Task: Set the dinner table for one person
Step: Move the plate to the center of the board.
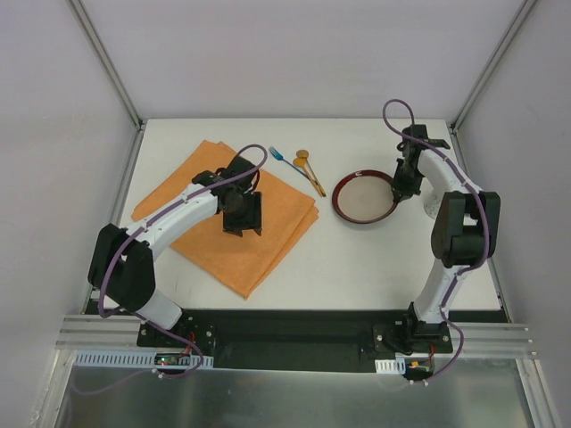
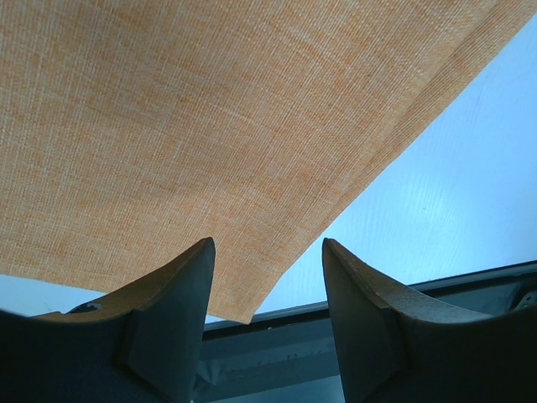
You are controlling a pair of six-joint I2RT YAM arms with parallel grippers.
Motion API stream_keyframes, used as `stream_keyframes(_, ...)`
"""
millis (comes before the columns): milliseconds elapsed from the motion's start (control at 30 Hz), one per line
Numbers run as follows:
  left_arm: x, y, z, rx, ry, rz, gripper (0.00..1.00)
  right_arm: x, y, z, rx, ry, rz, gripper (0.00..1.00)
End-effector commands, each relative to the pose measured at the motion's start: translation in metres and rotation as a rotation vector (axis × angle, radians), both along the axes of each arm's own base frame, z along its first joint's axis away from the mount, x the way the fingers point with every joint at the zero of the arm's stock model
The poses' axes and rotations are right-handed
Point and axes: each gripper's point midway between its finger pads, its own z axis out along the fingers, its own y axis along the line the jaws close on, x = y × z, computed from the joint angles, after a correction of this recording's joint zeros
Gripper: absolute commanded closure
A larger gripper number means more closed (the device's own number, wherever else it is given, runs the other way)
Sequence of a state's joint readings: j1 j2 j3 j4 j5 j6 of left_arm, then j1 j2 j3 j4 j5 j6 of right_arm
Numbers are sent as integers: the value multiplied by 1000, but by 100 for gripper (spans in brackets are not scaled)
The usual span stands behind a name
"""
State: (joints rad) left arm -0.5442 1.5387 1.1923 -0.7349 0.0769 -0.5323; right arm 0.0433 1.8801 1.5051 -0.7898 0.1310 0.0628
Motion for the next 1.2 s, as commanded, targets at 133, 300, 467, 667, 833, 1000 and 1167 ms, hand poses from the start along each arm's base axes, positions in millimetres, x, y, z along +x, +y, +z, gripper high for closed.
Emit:
stream_keyframes(133,-22,14,6,-7,-14,36,46,43,-55,-20,-149,26,-106,99)
stream_keyframes(300,-35,19,0,-14,8,54,46,59,-58,-39,-108,29,-131,99)
stream_keyframes(467,-39,18,7,-42,-6,71,45,65,-53,-53,-70,26,-141,99)
stream_keyframes(667,-30,11,41,-119,-91,93,45,61,-51,-52,-60,26,-113,97)
stream_keyframes(833,-12,-2,101,-230,-231,112,44,47,-47,-52,-40,50,-100,67)
stream_keyframes(1000,12,0,195,-333,-473,165,1,30,-29,-31,52,-18,-87,49)
stream_keyframes(1167,20,-2,273,-445,-622,184,1,24,12,4,254,-182,-16,38)
